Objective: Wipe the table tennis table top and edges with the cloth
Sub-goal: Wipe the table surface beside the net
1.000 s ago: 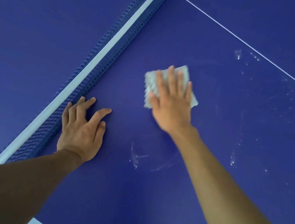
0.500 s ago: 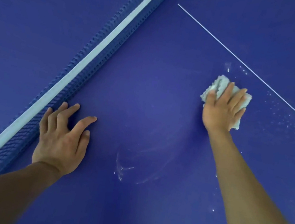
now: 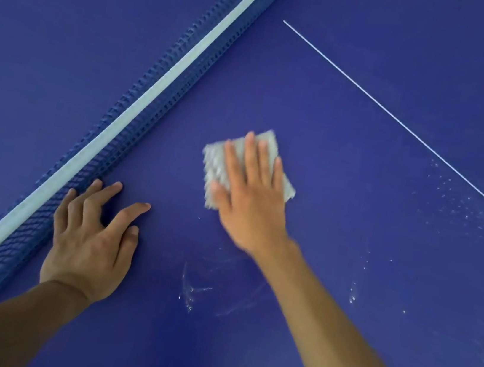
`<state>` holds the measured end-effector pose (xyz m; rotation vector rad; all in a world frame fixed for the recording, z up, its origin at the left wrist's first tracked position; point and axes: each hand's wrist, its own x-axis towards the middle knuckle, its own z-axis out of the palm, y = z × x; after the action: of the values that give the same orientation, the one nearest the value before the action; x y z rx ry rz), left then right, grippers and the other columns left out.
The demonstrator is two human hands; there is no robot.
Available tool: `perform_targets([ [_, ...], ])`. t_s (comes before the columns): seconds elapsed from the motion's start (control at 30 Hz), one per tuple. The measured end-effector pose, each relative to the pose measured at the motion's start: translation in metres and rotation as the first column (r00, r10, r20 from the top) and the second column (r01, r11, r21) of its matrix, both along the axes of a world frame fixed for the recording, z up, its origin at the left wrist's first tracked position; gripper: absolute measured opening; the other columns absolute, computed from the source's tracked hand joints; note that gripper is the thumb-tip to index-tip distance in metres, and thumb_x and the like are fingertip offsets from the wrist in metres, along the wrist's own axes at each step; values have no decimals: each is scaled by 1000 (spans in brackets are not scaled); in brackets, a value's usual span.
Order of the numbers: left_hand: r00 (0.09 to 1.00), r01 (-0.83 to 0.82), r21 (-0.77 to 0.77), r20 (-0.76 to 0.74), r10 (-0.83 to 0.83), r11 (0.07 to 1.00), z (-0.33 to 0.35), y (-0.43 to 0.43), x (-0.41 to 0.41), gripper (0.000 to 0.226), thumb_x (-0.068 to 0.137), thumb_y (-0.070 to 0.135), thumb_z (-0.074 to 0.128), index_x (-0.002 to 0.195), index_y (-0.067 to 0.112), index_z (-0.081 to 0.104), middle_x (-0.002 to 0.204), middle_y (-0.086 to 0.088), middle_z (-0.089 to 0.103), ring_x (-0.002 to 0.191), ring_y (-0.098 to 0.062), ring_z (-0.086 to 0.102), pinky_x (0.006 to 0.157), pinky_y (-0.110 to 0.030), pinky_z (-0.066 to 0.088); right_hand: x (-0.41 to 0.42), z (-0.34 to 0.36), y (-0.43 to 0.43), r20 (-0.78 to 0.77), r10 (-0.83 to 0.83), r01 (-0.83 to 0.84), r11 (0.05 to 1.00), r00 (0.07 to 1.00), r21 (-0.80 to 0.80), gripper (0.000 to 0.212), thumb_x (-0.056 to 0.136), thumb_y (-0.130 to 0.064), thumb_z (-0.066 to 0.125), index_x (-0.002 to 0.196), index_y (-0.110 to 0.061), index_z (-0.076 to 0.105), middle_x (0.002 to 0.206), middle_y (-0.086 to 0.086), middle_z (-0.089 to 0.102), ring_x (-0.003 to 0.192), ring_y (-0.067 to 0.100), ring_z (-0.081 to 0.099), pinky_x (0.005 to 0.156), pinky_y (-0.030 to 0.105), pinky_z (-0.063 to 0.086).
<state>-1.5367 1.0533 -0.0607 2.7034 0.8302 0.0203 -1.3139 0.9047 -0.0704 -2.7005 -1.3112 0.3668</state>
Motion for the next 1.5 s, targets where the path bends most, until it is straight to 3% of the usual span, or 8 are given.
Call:
perform_targets([
  [0.13, 1000, 6, 4, 0, -6, 1000, -1, 1, 1, 44, 99, 37, 36, 136, 28, 57, 150, -18, 39, 149, -42, 26, 127, -47, 0, -27, 7, -63, -25, 20, -22, 996, 999, -85, 65, 110, -52, 20, 167, -23, 19, 175, 11, 4, 162, 30, -2, 130, 56, 6],
  [0.27, 1000, 9, -5, -2, -9, 1000, -2, 2, 1, 44, 99, 36, 36, 137, 27, 58, 150, -18, 40, 148, -42, 28, 128, -48, 0, 68, 11, -86, 71, -372, 378, 895, 925, -236, 71, 104, -47, -8, 168, -22, 9, 174, 16, -10, 160, 36, -11, 127, 61, 5],
  [0.43, 1000, 12, -9, -16, -12, 1000, -2, 3, -1, 44, 100, 34, 37, 137, 27, 59, 151, -17, 40, 149, -41, 28, 128, -54, 6, 161, 16, -40, 11, -679, 673, 726, 734, -139, 68, 110, -51, 22, 168, -24, -2, 175, 12, -10, 161, 29, -9, 128, 60, 1],
  [0.6, 1000, 12, -22, -29, -12, 1000, -3, 4, -4, 43, 101, 33, 38, 138, 28, 59, 152, -15, 38, 150, -40, 26, 127, -55, 7, 47, 7, -4, 60, -188, 193, 977, 980, -92, 65, 110, -43, 36, 167, -21, 16, 174, 18, 4, 160, 39, 6, 126, 64, 7],
  [0.77, 1000, -1, -29, -23, 1, 1000, -6, 4, -4, 43, 101, 33, 34, 140, 27, 54, 154, -13, 37, 151, -39, 26, 126, -58, 12, -148, 7, -53, -19, 339, -339, 941, 941, -12, 73, 101, -40, 44, 167, -27, 16, 176, 8, 3, 162, 32, 2, 128, 59, 6],
  [0.9, 1000, 1, -20, 11, -1, 1000, -9, 4, -6, 42, 102, 31, 37, 139, 27, 53, 153, -13, 37, 150, -37, 26, 127, -57, 10, -155, 15, -76, -26, 322, -323, 943, 946, -75, 67, 100, -35, 38, 165, -28, 22, 175, 6, 9, 162, 31, 8, 127, 60, 9],
  [1.2, 998, 21, 6, 59, -21, 1000, -13, 5, -9, 37, 102, 23, 49, 139, 26, 52, 152, -12, 37, 148, -37, 29, 127, -56, 10, -2, 20, -108, -8, -456, 454, 888, 890, -74, 54, 110, -21, 36, 164, -21, 28, 175, 7, 10, 161, 33, 6, 126, 60, 8],
  [1.5, 986, -13, -93, 166, 29, 996, -10, 8, -12, 40, 104, 22, 47, 144, 21, 52, 151, -9, 43, 145, -32, 34, 128, -50, 9, -298, 7, -118, -77, 317, -316, 949, 945, 23, 66, 100, -33, 40, 165, -31, 25, 176, 3, 5, 162, 30, 3, 128, 56, 8],
])
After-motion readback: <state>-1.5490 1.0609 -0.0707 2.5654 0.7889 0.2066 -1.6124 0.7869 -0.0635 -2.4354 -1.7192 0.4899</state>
